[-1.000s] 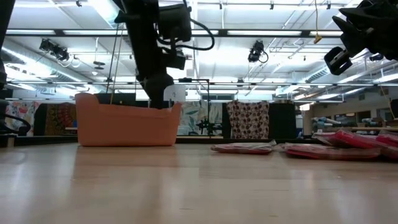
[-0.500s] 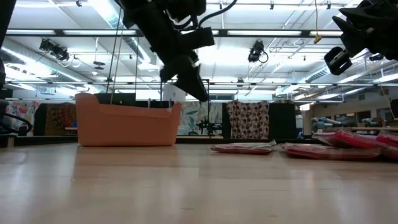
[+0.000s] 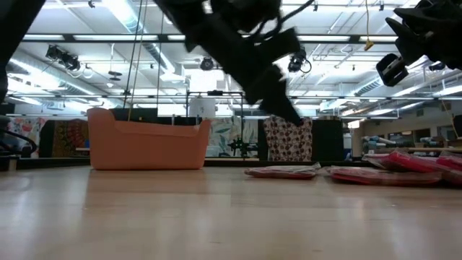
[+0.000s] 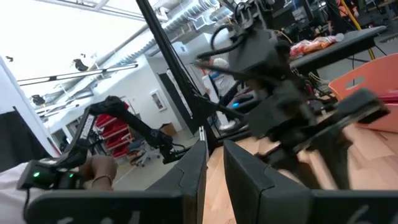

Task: Sort popcorn bags into baskets
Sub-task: Put the red popcorn pack into the orange bin

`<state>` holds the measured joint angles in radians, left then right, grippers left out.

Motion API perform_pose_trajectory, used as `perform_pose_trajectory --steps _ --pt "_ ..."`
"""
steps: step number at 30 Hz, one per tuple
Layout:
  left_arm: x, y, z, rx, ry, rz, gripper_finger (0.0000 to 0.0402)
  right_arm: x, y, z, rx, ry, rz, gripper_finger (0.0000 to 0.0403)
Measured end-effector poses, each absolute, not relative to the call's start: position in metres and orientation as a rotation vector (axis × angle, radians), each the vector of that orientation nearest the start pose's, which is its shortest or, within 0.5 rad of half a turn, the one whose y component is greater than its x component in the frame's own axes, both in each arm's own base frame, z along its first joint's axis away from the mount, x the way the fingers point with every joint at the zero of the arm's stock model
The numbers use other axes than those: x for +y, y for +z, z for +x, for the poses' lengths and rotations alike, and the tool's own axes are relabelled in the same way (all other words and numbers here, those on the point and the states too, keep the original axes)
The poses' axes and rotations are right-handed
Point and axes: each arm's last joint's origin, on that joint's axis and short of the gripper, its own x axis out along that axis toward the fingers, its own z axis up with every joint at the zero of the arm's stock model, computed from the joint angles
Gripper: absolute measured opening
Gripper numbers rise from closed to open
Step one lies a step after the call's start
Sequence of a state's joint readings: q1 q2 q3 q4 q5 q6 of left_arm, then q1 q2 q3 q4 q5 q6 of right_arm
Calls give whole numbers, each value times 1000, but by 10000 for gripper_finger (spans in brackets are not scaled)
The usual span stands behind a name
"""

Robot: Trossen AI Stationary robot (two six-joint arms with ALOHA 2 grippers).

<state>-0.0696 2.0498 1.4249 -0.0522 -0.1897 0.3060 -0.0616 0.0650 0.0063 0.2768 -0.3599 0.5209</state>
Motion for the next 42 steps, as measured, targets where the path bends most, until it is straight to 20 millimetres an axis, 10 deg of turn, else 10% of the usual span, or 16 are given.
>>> perform_pose_trajectory --steps 11,21,42 --pt "-52 174 498 591 -75 562 104 4 187 98 -132 346 469 61" --pt "-63 155 500 569 -264 1095 112 4 187 98 -134 347 469 61" --pt "-87 202 438 603 -161 792 21 4 188 97 -146 349 465 61"
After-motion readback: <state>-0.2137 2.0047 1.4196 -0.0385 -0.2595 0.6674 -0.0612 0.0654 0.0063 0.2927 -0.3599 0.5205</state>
